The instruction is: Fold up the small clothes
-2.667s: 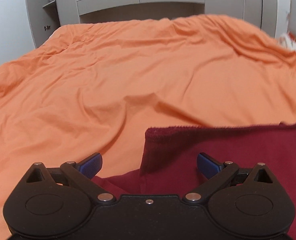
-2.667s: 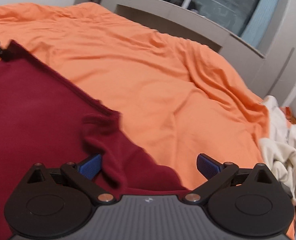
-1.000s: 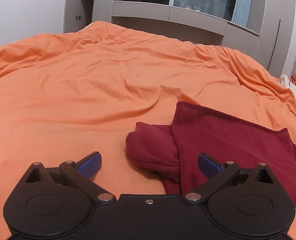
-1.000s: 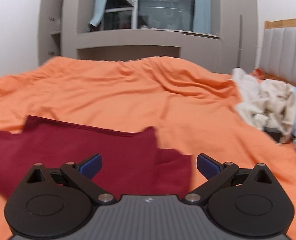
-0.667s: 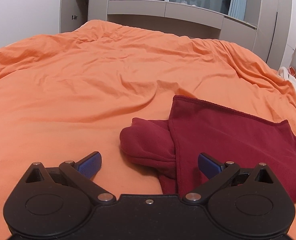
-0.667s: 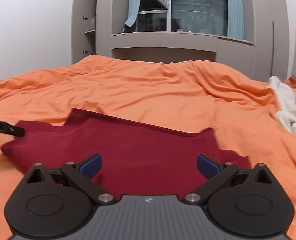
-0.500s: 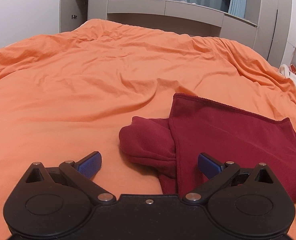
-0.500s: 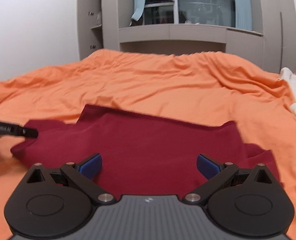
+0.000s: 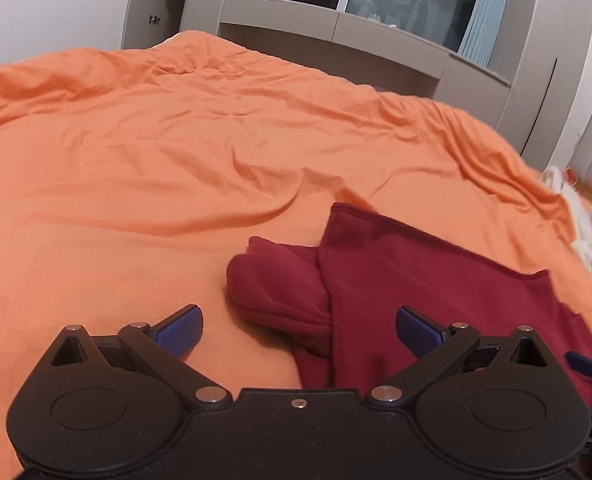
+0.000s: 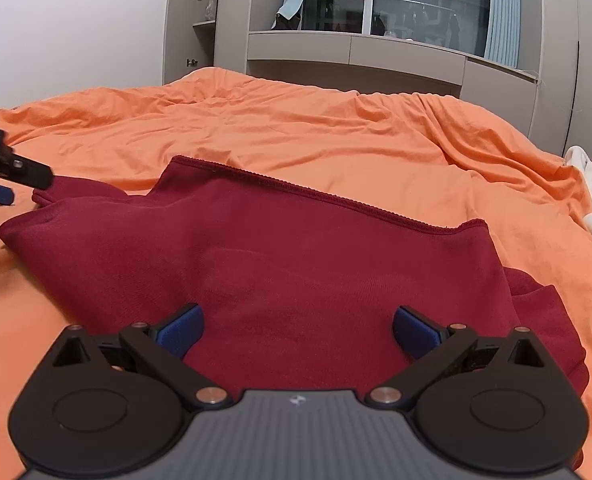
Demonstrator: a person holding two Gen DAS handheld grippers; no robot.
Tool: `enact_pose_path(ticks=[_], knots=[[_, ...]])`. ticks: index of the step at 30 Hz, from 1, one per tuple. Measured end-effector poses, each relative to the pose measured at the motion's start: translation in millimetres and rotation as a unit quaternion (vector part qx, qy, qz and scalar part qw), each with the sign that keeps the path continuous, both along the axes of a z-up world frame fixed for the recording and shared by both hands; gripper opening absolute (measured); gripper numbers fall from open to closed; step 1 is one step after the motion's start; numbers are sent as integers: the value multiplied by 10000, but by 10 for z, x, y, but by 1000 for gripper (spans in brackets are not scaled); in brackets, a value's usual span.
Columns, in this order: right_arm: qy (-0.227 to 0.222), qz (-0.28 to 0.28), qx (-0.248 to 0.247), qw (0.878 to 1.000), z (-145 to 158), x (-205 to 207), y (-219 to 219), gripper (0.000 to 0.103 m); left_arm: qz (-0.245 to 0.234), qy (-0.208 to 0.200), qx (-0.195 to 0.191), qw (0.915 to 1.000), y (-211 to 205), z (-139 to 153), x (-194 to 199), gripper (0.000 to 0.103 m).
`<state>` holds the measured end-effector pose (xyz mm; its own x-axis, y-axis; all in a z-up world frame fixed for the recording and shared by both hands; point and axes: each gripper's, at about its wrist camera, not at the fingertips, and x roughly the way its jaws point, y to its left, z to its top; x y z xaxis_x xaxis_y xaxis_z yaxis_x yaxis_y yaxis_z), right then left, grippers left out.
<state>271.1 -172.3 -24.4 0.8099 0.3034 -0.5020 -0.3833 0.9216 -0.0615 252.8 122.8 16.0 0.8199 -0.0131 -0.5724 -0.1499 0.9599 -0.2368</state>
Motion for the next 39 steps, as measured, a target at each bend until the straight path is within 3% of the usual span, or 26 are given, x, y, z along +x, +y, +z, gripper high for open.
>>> enact_pose_path(ticks=[6, 9, 12, 17, 27, 30, 35, 39], knots=[[18, 0, 93, 10000, 12, -13, -33, 103, -401, -507, -616, 9960, -108, -18, -514, 102], [6, -52, 187, 9998, 43, -41, -90, 103, -599, -410, -1007, 9923, -149, -95, -607, 102], [49, -87, 258, 9996, 39, -37, -126, 103, -817, -233, -1324, 9875, -195, -203, -568, 102], [41, -111, 243, 9996, 50, -44, -135, 103, -692, -109, -1461, 9868, -220, -303, -424, 102], [129, -351, 384, 9986, 47, -39, -224, 103, -373, -55, -2432, 9692, -81, -370, 82, 101], [133, -351, 336, 9987, 30, -38, -201, 103, -198, -49, -2342, 9720, -143, -392, 224, 92], [209, -336, 360, 9986, 7, -6, -196, 103, -177, 200, -1713, 9849, -292, -410, 426, 89], [232, -329, 357, 9985, -5, 1, -190, 103, -138, 138, -1716, 9850, -243, -444, 429, 86]])
